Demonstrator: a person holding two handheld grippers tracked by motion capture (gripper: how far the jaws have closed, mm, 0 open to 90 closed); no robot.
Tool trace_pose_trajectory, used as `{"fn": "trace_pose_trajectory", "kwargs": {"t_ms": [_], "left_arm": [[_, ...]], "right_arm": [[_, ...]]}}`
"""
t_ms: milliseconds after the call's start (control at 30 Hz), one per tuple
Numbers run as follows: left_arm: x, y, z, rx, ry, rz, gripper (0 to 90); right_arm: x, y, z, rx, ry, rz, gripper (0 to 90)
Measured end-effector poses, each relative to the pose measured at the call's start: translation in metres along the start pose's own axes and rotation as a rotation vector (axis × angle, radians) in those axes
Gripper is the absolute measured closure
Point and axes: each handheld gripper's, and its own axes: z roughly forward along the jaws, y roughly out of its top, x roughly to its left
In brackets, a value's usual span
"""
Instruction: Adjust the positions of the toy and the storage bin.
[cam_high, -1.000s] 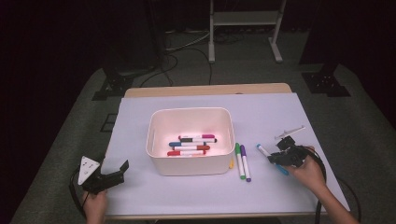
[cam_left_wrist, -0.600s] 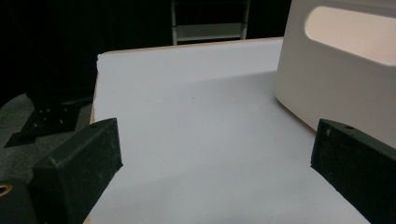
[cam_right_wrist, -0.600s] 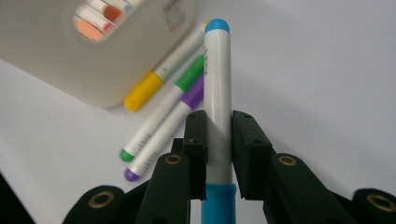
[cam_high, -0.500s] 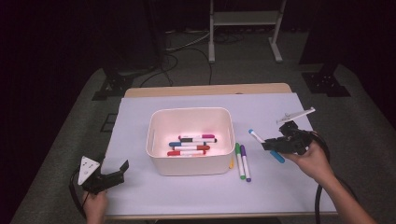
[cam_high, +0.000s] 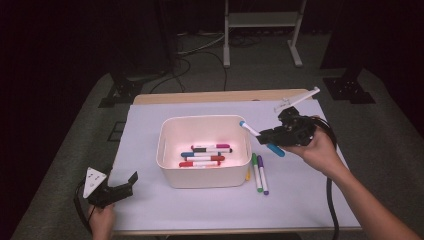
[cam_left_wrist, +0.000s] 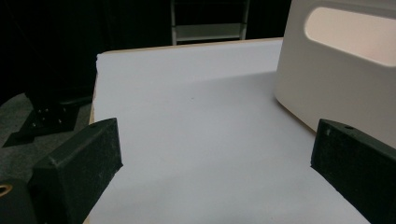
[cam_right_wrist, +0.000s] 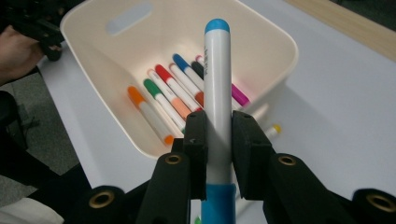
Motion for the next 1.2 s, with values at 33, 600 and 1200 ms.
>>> {"fn": "trace_pose_trajectory", "kwargs": {"t_ms": [33, 600, 1200], "left_arm": [[0.0, 0.0, 0.0, 0.0, 0.0, 0.0, 0.5], [0.0, 0.0, 0.0, -0.002, -0.002, -0.003, 0.5], [0.001, 0.0, 0.0, -0.008, -0.005, -0.006, 0.5]], "right_arm": [[0.0, 0.0, 0.0, 0.0, 0.0, 0.0, 76.2], [0.046, 0.067, 0.056, 0.06, 0.185, -0.134, 76.2], [0.063, 0.079, 0.132, 0.189, 0.268, -0.18, 76.1]]}}
